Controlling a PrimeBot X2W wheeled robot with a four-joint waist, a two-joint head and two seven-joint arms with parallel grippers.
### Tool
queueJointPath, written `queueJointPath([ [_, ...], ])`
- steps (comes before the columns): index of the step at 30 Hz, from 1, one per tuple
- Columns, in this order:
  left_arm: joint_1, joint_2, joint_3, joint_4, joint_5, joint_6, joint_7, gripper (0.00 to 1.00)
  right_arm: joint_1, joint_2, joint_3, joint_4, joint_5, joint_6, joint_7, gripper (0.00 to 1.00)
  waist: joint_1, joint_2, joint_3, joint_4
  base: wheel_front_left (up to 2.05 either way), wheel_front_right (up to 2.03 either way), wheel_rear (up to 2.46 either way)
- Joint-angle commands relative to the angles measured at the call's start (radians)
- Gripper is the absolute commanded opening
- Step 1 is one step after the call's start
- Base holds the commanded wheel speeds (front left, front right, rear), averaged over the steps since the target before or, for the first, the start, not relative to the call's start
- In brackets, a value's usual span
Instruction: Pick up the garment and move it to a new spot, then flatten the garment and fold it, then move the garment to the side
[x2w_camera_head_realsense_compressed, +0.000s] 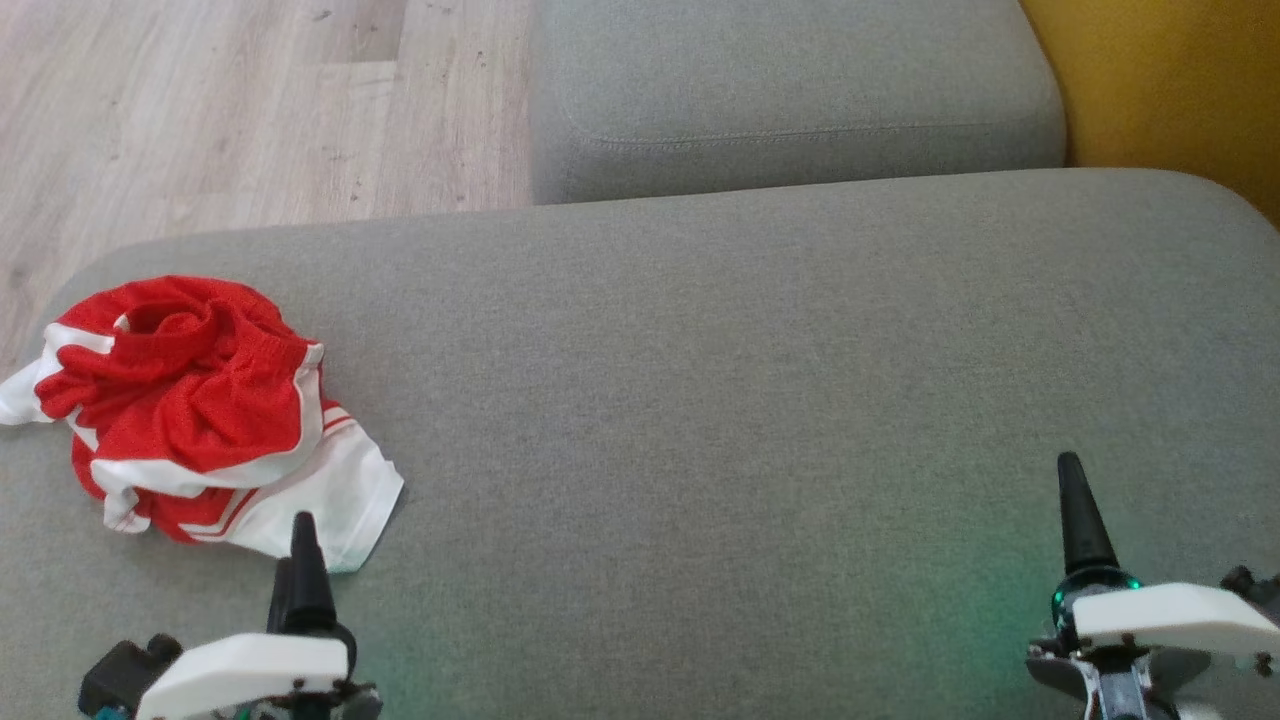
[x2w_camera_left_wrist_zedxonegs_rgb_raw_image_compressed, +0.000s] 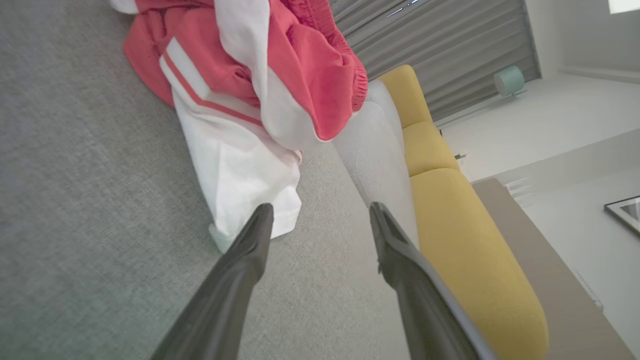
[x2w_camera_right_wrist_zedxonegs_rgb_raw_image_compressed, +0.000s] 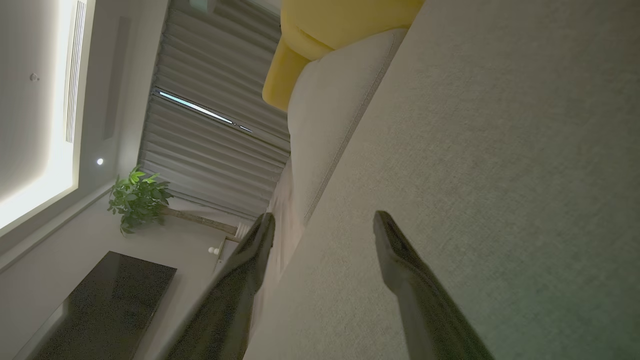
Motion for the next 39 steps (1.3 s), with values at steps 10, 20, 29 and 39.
queueJointPath([
  [10,-0.002,0.016,-0.031,-0.050,0.147,0.031,-0.039,1.00,0.001,-0.005,0.040,-0.050,-0.155,0.003,-0.041,1.00,0.0000,0.0000,-0.019,0.003,0.00,0.00,0.00],
  [20,0.015,0.019,-0.056,-0.056,0.270,0.046,-0.068,1.00,0.021,-0.006,0.068,-0.068,-0.276,0.004,-0.071,1.00,0.0000,0.0000,-0.039,0.006,0.00,0.00,0.00],
  [29,0.033,0.019,-0.073,-0.064,0.384,0.059,-0.095,1.00,0.040,-0.006,0.091,-0.081,-0.383,0.004,-0.097,1.00,0.0000,0.0000,-0.056,0.008,0.00,0.00,0.00],
  [39,0.051,0.019,-0.099,-0.074,0.531,0.075,-0.131,1.00,0.058,-0.007,0.120,-0.094,-0.535,0.005,-0.132,1.00,0.0000,0.0000,-0.068,0.009,0.00,0.00,0.00],
])
